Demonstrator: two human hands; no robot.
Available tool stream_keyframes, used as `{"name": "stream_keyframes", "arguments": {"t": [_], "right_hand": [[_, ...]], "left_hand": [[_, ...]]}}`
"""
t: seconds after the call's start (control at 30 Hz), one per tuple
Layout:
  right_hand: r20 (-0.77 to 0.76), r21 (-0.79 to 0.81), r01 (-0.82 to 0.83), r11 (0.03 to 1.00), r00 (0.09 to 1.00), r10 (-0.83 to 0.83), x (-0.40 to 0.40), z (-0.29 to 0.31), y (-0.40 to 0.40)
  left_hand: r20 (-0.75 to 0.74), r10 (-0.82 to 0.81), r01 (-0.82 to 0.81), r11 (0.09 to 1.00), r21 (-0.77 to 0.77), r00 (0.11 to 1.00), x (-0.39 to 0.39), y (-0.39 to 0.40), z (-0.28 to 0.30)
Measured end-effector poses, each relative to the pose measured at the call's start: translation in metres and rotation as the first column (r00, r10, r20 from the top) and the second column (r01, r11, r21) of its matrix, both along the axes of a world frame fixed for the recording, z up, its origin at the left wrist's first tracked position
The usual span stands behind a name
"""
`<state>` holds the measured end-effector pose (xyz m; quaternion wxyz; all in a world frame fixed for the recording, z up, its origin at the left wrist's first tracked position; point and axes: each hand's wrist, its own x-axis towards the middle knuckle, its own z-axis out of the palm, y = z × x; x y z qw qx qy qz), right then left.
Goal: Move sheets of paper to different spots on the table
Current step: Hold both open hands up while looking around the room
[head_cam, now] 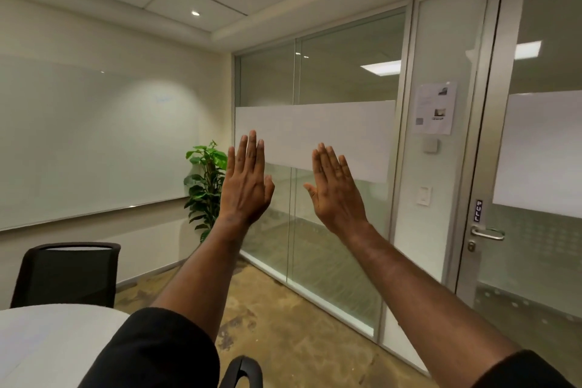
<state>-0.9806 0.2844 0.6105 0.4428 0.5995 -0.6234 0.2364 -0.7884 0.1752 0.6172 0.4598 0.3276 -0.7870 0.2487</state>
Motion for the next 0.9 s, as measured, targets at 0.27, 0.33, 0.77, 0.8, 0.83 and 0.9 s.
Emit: {"name": "stream_keyframes", "arguments": {"t": [0.27,0.33,0.77,0.8,0.83,0.9], "right_hand": [[0.083,-0.059,-0.122,0.991,0.988,0.127,-0.052,0.028,-0.153],[0.137,-0.072,-0.170,0.983,0.974,0.178,-0.060,0.029,-0.189],[0.230,-0.118,-0.480,0.869,0.838,0.494,-0.091,0.017,-0.471],[0.231,-0.122,-0.504,0.855,0.823,0.518,-0.094,0.017,-0.493],[0.228,-0.119,-0.527,0.841,0.810,0.540,-0.097,0.017,-0.516],[0.199,-0.107,-0.571,0.814,0.790,0.580,-0.100,0.020,-0.559]], "left_hand": [[-0.020,0.080,-0.079,0.996,0.046,0.997,-0.045,-0.134,0.003],[-0.013,0.102,-0.101,0.993,0.060,0.995,-0.053,-0.162,0.007],[-0.010,0.325,-0.325,0.945,0.035,0.946,-0.079,-0.385,0.000],[-0.016,0.353,-0.352,0.935,0.037,0.936,-0.081,-0.403,-0.001],[-0.022,0.382,-0.381,0.924,0.043,0.924,-0.082,-0.420,-0.001],[-0.037,0.438,-0.436,0.899,0.053,0.898,-0.085,-0.454,-0.001]]}}
